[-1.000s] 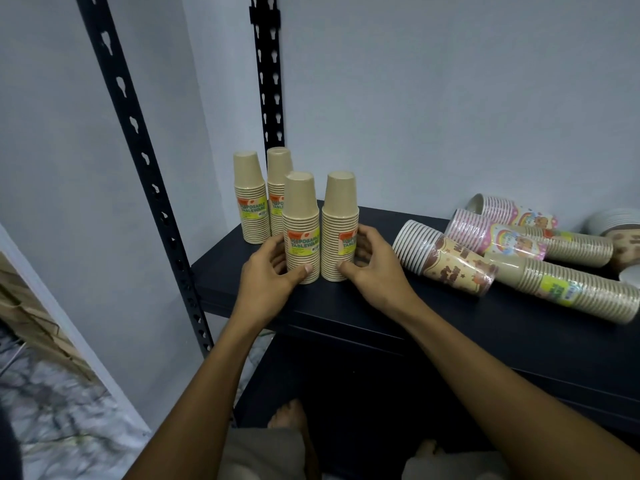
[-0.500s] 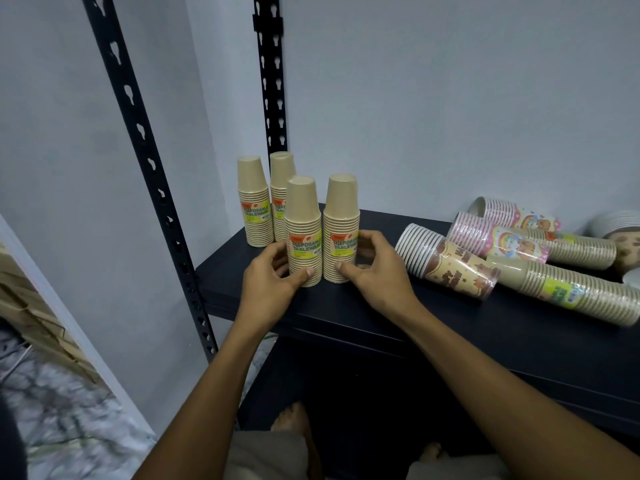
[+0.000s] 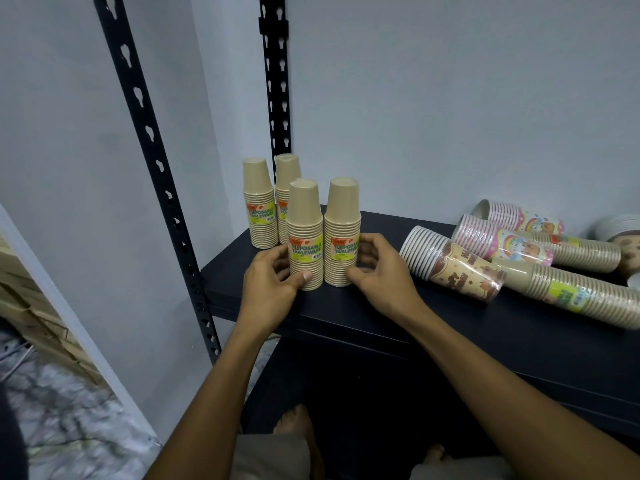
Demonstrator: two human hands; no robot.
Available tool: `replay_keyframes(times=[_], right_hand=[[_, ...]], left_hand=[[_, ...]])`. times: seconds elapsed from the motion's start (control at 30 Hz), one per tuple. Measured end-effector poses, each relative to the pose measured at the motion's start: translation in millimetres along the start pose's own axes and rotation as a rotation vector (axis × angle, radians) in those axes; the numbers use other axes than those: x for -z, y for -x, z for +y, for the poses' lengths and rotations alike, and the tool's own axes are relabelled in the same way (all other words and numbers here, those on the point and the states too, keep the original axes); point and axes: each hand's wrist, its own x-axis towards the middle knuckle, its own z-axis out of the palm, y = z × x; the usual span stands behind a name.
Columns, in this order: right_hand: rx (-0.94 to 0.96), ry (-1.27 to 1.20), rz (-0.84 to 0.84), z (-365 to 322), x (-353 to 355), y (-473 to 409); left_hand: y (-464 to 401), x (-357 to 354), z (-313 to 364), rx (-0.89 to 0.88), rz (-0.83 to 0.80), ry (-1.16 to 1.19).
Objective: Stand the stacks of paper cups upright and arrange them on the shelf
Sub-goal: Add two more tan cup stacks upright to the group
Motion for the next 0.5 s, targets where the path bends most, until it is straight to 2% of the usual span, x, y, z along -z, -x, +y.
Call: replay_keyframes(times=[0.5], right_hand=[[-0.004,-0.006,-0.021,-8,-57,-36]], left_hand=[[-23,37,-10,0.054,0.152,-0.049]])
